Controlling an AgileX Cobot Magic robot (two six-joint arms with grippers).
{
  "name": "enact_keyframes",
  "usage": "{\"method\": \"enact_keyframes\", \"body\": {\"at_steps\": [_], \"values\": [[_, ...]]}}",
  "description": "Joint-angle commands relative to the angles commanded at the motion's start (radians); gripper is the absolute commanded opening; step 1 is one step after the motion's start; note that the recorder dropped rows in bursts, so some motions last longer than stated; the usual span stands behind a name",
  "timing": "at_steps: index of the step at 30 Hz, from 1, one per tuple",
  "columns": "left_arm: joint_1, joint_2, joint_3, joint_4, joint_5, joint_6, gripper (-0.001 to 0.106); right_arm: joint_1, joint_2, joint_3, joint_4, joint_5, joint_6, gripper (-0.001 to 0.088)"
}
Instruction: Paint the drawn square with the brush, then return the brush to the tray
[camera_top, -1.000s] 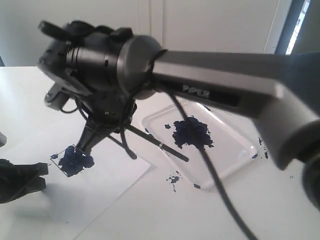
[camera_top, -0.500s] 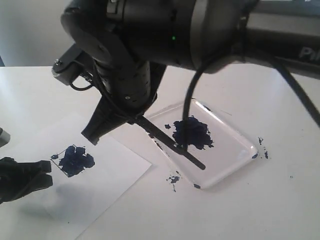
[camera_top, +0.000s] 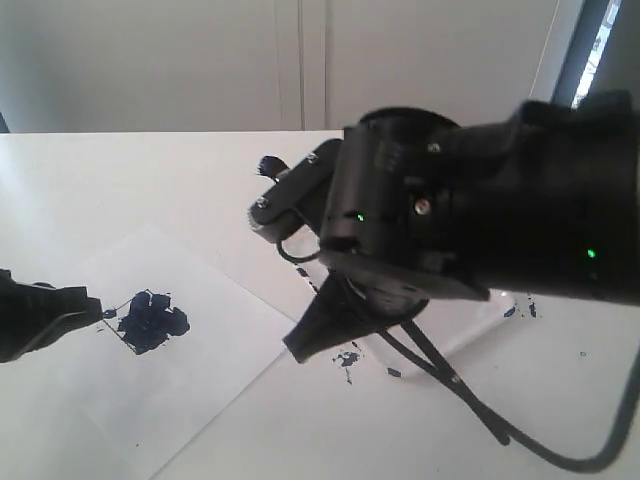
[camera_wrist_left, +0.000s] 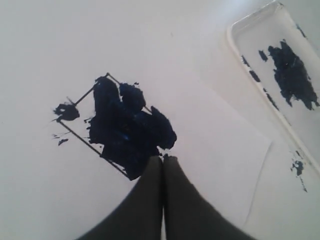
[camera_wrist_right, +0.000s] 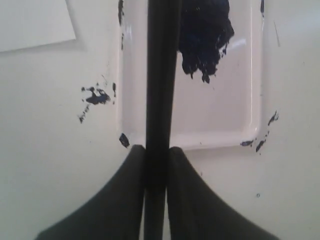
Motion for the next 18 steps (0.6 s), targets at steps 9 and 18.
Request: {"method": "enact_keyframes", "body": {"at_steps": [9, 18], "values": [[0.000, -0.217, 0.002, 0.103, -0.007, -0.095, 0.000, 0.000, -0.001, 0.189, -0.097, -0.066, 0.246, 0.0000], [0.000, -0.476, 0.038, 0.200, -0.008, -0.253, 0.000, -0.002, 0.001, 0.278, -0.178, -0.102, 0.358, 0.0000]]}}
